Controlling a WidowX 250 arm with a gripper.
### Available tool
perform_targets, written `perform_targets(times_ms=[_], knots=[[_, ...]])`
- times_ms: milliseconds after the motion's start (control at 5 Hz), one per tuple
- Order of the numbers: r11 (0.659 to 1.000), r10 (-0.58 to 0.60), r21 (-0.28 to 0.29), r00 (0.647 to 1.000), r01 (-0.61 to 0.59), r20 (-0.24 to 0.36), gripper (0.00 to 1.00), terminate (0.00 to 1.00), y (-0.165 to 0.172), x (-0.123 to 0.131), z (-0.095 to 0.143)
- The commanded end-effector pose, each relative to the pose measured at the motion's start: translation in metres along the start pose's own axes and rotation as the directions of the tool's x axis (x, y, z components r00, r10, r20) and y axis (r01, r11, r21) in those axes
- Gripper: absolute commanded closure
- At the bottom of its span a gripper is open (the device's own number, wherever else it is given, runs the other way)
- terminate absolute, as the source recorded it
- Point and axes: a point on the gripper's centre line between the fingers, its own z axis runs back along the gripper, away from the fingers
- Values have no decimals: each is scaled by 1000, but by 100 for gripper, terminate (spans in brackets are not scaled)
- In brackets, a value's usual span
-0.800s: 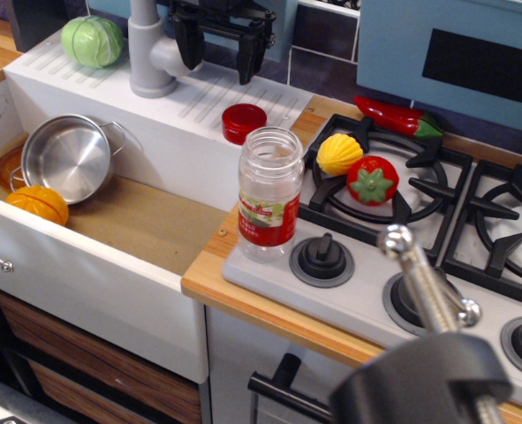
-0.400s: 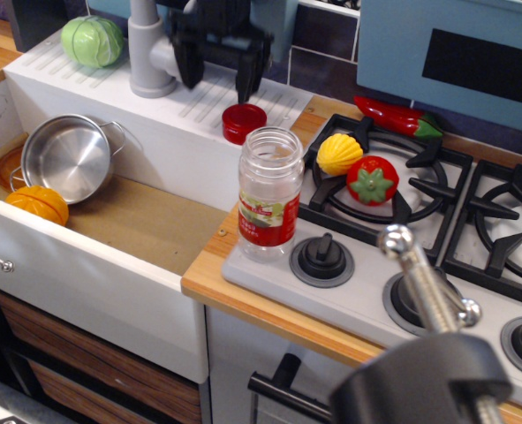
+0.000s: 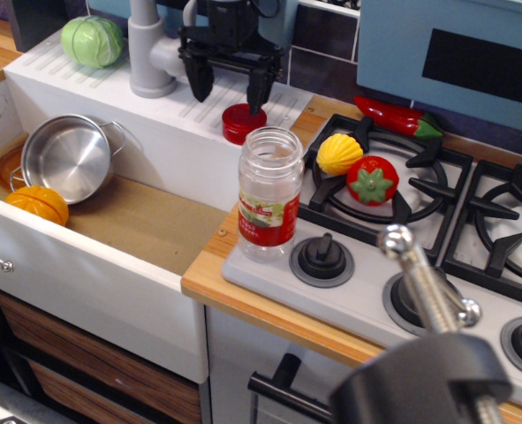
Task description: Put cap on container
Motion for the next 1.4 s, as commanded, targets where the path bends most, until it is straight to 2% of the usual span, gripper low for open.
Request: perform_targets(times_ms=[0,200,400,600,800,1000,1200], knots=[[1000,0,-13,998,1,64,0,0,-4,13,3],[1000,-1,16,999,0,54,0,0,-5,17,-6],[1000,29,10,999,-29,27,100,0,-9,20,1],[997,48,-61,999,-48,-2,100,0,-13,14,33],[999,14,-45,995,-19,-94,100,0,-23,-13,57],[998,-7,-55,991,0,-130,100,0,-31,-33,70],[994,-37,-109,993,24,-113,100,0,-39,-50,90]])
